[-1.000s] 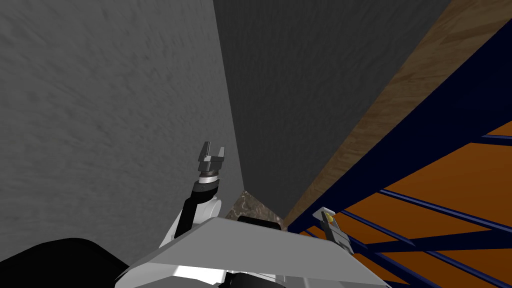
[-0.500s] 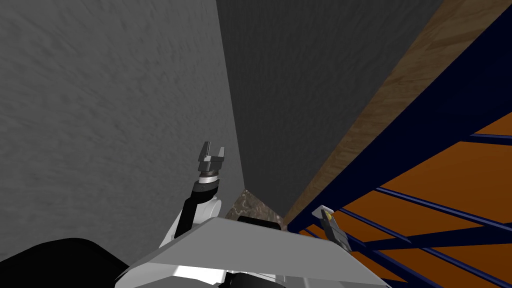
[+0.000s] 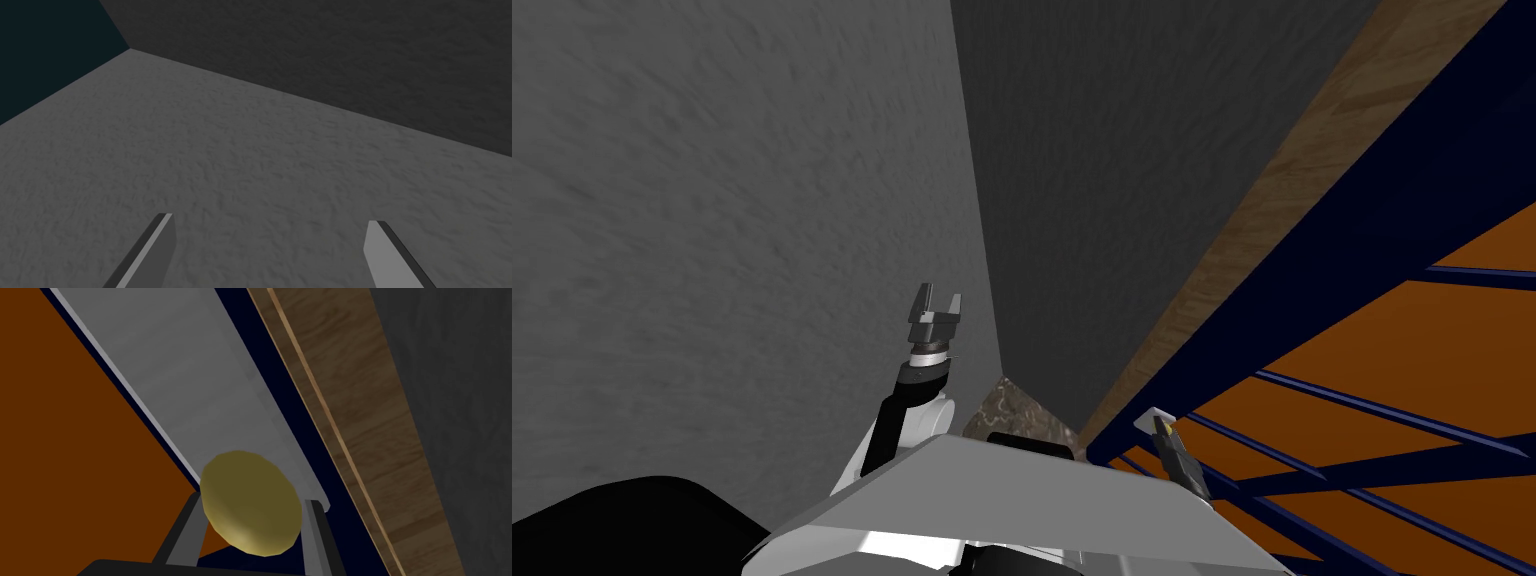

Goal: Pull the door open

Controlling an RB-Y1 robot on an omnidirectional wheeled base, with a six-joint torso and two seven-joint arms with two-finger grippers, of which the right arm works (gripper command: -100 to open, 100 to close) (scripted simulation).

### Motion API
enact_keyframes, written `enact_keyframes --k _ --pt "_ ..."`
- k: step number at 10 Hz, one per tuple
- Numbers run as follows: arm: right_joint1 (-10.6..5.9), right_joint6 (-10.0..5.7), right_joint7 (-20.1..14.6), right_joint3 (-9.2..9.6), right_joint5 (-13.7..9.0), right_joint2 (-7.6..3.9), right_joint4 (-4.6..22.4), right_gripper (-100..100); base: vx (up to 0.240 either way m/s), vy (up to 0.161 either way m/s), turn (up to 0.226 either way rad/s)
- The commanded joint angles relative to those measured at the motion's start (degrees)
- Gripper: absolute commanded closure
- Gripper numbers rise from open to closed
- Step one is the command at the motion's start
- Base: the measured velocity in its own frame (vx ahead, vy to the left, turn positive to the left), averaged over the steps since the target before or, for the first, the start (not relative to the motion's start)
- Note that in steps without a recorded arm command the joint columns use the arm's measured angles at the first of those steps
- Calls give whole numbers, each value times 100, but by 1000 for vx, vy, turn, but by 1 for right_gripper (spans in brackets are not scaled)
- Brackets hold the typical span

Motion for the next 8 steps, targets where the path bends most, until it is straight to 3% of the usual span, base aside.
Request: enact_keyframes --k 1,4,8 --pt "-26 15 -286 91 -130 -18 11 100 -56 -9 47" --pt "-53 24 -599 153 -227 -42 33 100 -36 -6 21" --pt "-134 52 -1261 340 -519 -114 97 100 -45 -7 32"
